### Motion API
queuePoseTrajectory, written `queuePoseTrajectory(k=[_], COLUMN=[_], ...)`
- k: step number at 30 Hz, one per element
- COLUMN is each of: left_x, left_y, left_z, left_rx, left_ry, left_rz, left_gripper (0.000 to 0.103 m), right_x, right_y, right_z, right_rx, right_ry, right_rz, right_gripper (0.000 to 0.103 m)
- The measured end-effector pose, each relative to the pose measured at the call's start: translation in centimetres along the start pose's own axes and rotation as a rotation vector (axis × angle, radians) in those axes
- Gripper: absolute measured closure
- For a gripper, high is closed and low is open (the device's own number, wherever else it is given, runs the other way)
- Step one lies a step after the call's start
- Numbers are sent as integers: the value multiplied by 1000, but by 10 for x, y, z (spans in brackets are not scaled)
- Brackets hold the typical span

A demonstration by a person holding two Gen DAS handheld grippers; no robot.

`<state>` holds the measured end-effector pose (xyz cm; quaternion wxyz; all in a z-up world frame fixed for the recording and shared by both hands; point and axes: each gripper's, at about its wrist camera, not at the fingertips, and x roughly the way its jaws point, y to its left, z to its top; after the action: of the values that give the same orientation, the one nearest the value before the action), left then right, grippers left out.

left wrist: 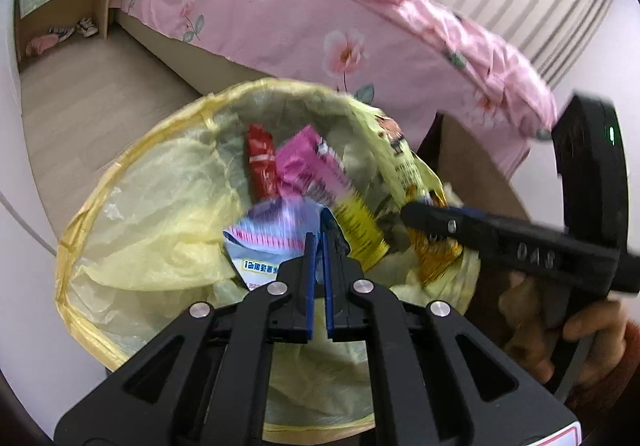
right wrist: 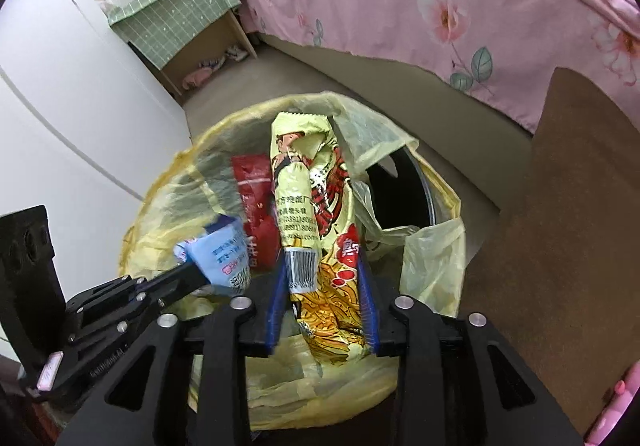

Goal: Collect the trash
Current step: 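Carry both items over the yellow trash bag and open both tools, then move both tools back toward the milk carton on the table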

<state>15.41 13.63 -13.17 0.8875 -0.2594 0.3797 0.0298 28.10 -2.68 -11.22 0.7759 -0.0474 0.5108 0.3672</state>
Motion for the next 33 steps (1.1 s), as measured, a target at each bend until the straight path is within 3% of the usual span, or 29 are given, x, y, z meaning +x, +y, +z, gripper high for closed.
queuePoseTrajectory(k=[2,4,8,12,20,25,27,33], left_x=[-6,-15,-41,-65,-67,-61,-60,-55], left_y=[-2,-4,-10,-26,-92,-138,-156,-198], left_z=[4,7,17,24,2,-23,-35,-67], left_rx=[-12,-18,-36,-3,159,273,325,443], left_ry=[-15,-39,-131,-208,-144,-83,-56,0], left_rz=[-16,-11,24,29,-82,-190,-230,-281], left_gripper=[84,69,64,52,49,44,43,43], right_x=[-10,-19,-55,-102,-204,-253,-265,-270], right_y=[0,0,8,11,-16,-48,-59,-91], right_z=[-3,-5,-17,-37,-116,-180,-204,-277], right_rx=[13,18,7,-1,72,135,165,258], right_ry=[-21,-35,-100,-195,-402,-515,-521,-411], right_rz=[10,24,-1,-52,-230,-353,-386,-434], right_gripper=[57,56,53,51,50,41,38,38])
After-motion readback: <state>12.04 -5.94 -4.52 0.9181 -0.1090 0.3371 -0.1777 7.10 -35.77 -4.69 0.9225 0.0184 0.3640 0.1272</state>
